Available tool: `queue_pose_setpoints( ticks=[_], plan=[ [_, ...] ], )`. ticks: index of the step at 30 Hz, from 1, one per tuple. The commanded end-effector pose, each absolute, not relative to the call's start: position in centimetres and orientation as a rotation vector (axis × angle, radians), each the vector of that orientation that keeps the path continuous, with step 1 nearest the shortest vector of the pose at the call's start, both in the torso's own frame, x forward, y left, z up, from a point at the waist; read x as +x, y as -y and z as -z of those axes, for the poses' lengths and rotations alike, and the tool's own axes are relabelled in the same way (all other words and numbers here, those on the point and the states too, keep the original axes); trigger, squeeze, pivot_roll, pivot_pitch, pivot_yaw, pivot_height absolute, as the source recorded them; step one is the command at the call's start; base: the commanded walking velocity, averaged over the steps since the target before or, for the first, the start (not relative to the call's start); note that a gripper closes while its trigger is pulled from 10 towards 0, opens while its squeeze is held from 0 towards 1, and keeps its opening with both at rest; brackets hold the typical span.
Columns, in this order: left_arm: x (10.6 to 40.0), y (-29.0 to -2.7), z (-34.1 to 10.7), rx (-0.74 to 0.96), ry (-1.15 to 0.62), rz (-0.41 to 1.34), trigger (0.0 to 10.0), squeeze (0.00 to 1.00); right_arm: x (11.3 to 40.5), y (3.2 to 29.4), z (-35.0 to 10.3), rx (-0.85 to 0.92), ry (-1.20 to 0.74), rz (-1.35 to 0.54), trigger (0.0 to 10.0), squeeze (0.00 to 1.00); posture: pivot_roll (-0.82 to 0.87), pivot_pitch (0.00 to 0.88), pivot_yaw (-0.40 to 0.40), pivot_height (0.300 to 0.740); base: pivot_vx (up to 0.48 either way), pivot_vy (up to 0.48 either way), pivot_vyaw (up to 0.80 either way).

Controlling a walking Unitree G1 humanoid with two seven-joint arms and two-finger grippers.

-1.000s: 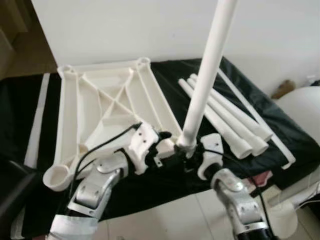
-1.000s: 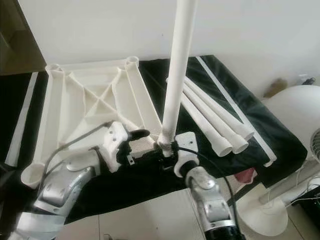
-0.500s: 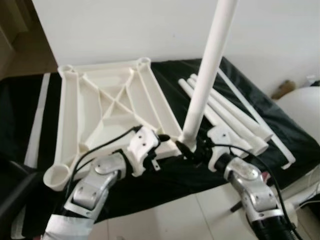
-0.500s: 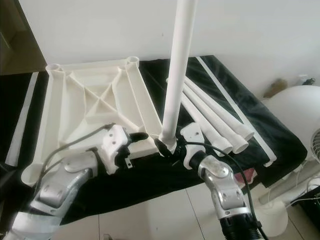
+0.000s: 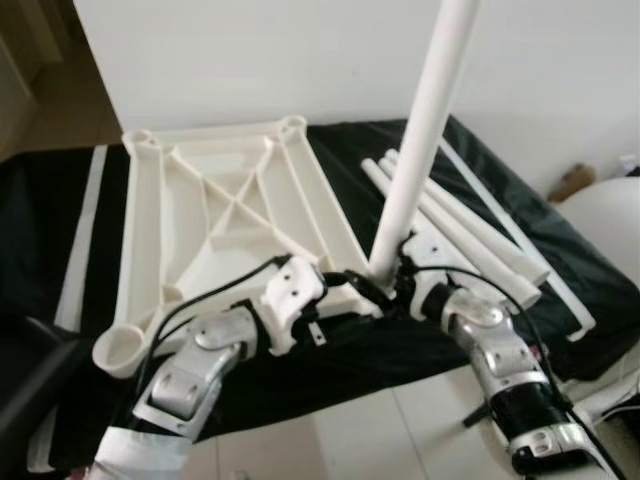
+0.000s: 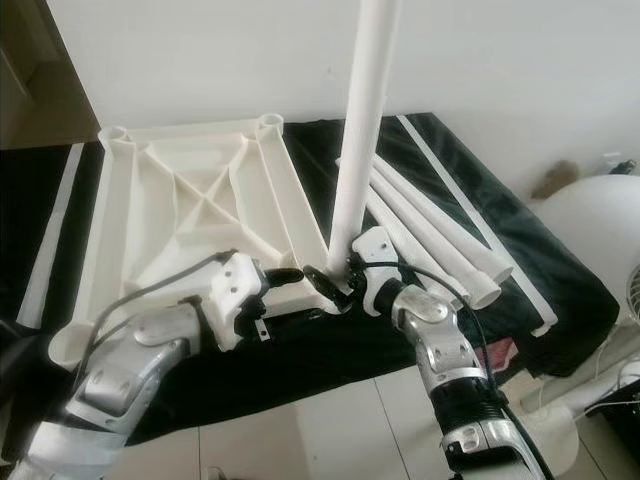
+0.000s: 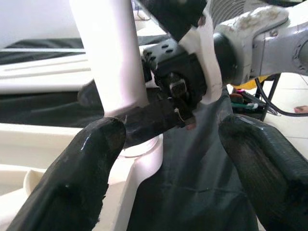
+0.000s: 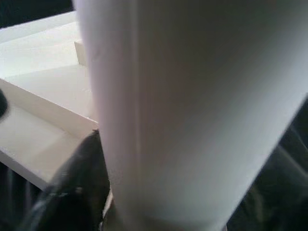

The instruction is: Building children table

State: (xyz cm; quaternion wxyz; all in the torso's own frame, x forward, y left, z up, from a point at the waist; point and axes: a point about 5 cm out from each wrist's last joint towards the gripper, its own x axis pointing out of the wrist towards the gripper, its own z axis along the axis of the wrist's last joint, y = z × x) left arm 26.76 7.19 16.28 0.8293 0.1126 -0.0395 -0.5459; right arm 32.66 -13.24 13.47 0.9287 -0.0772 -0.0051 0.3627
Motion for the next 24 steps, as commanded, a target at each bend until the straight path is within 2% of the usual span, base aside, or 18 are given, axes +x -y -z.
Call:
queue_pose_setpoints(
  ticks=[1,11,12,19,24],
  plan=[
    [26.48,-7.02,-16.18,0.244,0.080,1.209,10.0,0.00,32.69,13.44,-13.08,-0.168,0.001,-0.752,0.0,0.00,-0.02,0.000,-0.025,0.740,0.000,0.000,0.00],
    [26.61,-7.08,-16.06,0.245,0.086,1.195,10.0,0.00,32.47,14.28,-12.22,-0.158,-0.007,-0.752,0.0,0.00,-0.02,0.000,-0.024,0.740,0.000,0.000,0.00],
    [26.57,-7.10,-16.01,0.248,0.085,1.197,10.0,0.00,32.45,14.37,-12.17,-0.150,-0.004,-0.734,10.0,0.00,-0.03,0.000,-0.024,0.740,0.000,0.000,0.00],
    [26.60,-7.17,-15.99,0.250,0.088,1.196,10.0,0.00,31.82,13.82,-12.13,-0.072,0.015,-0.653,10.0,0.00,-0.03,0.000,-0.022,0.740,0.000,0.000,0.00],
    [26.89,-7.27,-15.99,0.273,0.109,1.164,10.0,0.00,31.85,13.79,-12.09,-0.043,0.009,-0.449,10.0,0.00,-0.03,0.000,-0.021,0.740,0.000,0.000,0.00]
  ],
)
